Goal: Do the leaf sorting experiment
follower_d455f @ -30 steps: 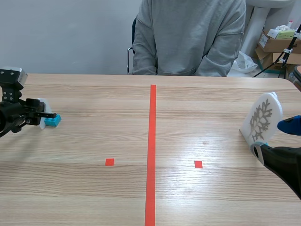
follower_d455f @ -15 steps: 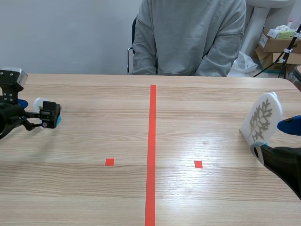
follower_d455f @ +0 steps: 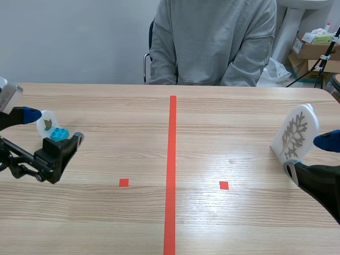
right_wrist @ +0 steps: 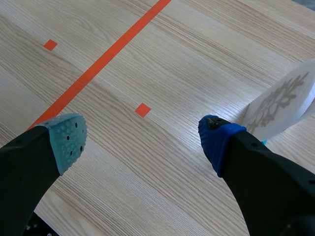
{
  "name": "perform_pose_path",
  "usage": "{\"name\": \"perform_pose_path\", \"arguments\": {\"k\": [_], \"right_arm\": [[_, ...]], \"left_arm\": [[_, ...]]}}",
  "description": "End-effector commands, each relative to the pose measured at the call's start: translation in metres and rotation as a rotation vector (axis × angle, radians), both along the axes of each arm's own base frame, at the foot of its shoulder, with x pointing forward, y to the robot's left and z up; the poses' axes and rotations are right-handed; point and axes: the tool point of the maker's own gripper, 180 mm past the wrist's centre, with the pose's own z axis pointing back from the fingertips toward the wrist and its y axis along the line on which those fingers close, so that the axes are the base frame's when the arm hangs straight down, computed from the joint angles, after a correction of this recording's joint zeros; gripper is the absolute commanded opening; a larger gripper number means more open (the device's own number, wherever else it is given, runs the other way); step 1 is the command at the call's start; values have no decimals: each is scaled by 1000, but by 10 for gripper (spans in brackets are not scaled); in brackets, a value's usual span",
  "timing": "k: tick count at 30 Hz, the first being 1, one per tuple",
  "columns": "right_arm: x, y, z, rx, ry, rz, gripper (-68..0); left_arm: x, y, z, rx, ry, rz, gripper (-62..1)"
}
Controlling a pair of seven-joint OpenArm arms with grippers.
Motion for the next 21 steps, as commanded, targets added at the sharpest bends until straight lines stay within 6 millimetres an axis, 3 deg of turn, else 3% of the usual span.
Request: {"name": "perform_pose_path", "arguments": {"k": [1,9,16,21], "right_arm": [[3,1,5,9,-21,9,-209],[-1,-4,-6,-44,25,7,-206],[-9,-7,-11,-48,50,2,-173],[-10,-6,-10,-31,56,1,-173]], "left_arm": [[-12,0,-5,-16,34,-6,8],[-81,-43,6,-81,126,-146,8],[-113,-54,22,-149,183,-172,9],[-128,-55,13,-153,258,-167,9]]}}
